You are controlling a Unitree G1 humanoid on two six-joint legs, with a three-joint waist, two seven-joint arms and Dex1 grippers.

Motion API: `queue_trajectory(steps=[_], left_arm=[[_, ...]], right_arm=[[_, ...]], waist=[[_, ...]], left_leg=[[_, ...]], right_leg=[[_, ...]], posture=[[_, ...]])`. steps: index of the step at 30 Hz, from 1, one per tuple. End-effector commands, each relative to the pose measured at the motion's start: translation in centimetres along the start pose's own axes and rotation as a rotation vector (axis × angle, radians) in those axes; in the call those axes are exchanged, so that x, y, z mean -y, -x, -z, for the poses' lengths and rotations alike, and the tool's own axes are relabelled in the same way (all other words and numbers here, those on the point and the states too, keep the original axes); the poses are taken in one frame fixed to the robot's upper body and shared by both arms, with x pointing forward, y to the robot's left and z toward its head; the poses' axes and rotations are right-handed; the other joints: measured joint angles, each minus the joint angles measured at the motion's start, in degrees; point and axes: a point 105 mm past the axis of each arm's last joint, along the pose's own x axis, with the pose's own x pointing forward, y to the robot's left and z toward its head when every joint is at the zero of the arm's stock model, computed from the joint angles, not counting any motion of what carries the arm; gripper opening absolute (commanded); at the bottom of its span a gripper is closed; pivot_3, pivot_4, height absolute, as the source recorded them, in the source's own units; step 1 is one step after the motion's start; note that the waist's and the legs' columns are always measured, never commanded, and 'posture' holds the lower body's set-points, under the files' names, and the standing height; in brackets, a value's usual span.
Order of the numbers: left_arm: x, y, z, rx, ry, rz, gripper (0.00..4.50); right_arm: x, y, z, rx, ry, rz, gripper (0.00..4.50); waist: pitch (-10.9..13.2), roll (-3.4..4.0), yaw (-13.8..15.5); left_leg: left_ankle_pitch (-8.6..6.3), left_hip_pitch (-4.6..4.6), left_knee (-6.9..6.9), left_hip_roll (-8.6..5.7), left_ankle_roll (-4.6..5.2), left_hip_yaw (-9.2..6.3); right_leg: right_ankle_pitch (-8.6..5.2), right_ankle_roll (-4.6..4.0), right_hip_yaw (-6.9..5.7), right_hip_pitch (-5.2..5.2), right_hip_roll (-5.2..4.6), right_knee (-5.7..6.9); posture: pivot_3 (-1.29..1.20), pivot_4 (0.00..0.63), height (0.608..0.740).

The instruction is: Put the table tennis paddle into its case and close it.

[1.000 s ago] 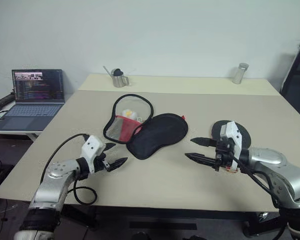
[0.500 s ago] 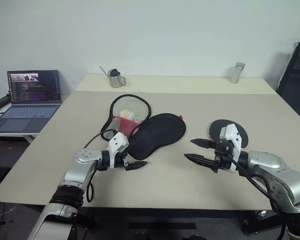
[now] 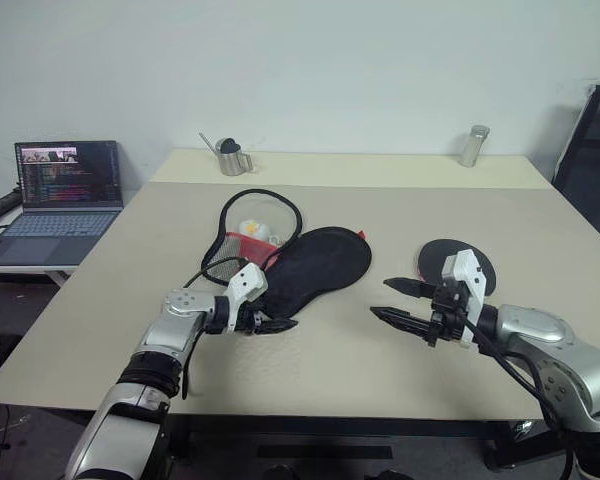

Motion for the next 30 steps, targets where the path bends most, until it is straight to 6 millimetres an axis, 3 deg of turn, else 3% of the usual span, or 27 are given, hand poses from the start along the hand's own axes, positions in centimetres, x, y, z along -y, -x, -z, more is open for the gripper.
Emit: queue_trajectory(steps=[1, 7, 15, 20, 30], left_arm=[[1.3, -0.3, 1.2, -0.027, 0.011, 0.075, 2.05], [2.2, -0.5, 0.6, -0.004, 0.000, 0.110, 0.02], [3.9, -3.0, -3.3, 0.107, 0.079, 0.050, 0.02], [3.9, -6.2, -5.8, 0.158, 0.206, -0.020, 0.02], [3.0, -10.9, -7.7, 0.142, 0.315, -0.113, 0.02]], right_arm=[[-0.2, 0.4, -1.5, 0.049, 0.047, 0.005, 3.31], [0.2, 0.7, -1.7, 0.047, 0.056, 0.023, 3.31], [1.1, 1.7, -2.0, 0.044, 0.069, 0.070, 3.31], [1.8, 2.5, -2.0, 0.028, 0.080, 0.099, 3.31], [2.1, 2.9, -2.4, 0.019, 0.098, 0.121, 3.31]], waist=[[0.00, 0.00, 0.00], [-0.02, -0.01, -0.01], [-0.01, -0.02, 0.20], [-0.01, -0.02, 0.14], [0.00, -0.04, 0.06]], left_leg=[[0.00, 0.00, 0.00, 0.01, 0.00, 0.01], [0.00, 0.01, 0.00, 0.01, 0.00, 0.03], [0.00, -0.02, 0.04, 0.00, 0.00, -0.04], [0.00, -0.03, 0.10, 0.00, 0.00, -0.04], [0.00, -0.05, 0.18, -0.02, 0.01, 0.00]], right_leg=[[0.00, 0.00, 0.01, 0.00, 0.00, 0.00], [0.00, 0.00, 0.03, 0.00, 0.00, -0.01], [0.00, 0.00, 0.12, 0.03, -0.03, -0.02], [0.02, 0.03, 0.11, 0.04, -0.02, 0.00], [0.05, 0.09, 0.01, 0.04, 0.03, 0.01]], posture=[[0.00, 0.150, 0.740], [0.00, 0.150, 0.740], [0.00, 0.150, 0.740], [0.00, 0.150, 0.740], [0.00, 0.150, 0.740]])
